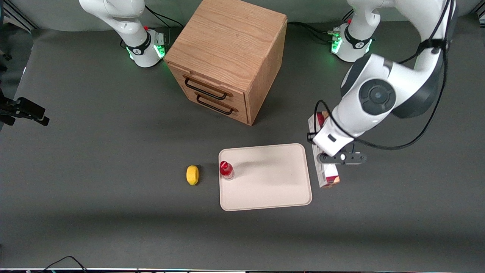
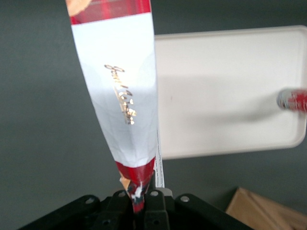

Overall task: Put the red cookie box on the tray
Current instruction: 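Carry the box over the white tray and lower it onto the tray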

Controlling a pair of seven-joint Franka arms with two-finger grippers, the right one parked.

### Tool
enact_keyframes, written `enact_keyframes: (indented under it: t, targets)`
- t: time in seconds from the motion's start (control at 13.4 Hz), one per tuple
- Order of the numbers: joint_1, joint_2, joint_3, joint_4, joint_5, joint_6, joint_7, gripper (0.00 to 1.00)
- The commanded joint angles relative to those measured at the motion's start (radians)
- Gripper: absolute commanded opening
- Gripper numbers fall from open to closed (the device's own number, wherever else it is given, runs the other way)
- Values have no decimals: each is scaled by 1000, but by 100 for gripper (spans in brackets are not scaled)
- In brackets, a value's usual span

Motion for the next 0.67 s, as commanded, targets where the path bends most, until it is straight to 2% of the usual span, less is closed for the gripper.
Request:
enact_keyframes:
  t: [0.0,0.37,0.6]
  targets:
    - [-20,125,-7,77,53,49,-41,0]
    - [-40,259,-7,82,105,204,-46,0]
    - [-45,320,-7,81,111,280,-70,0]
